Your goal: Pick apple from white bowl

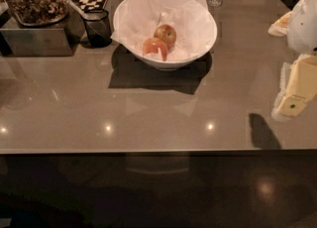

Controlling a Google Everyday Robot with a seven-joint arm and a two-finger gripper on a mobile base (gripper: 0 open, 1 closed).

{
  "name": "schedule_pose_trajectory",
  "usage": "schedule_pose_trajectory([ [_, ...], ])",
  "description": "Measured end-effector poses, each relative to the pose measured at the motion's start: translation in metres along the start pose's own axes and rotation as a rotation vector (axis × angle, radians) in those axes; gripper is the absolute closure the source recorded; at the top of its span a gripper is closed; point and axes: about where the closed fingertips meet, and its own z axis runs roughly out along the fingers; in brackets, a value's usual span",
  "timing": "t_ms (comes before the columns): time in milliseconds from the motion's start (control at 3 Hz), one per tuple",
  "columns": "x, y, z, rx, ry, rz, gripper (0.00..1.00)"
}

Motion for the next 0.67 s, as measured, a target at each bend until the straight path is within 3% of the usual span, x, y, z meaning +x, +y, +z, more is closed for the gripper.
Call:
schedule_pose_trajectory([
  [667, -0.0064, -0.0067, -0.0019, 0.006, -0.029, -0.005, 0.00],
])
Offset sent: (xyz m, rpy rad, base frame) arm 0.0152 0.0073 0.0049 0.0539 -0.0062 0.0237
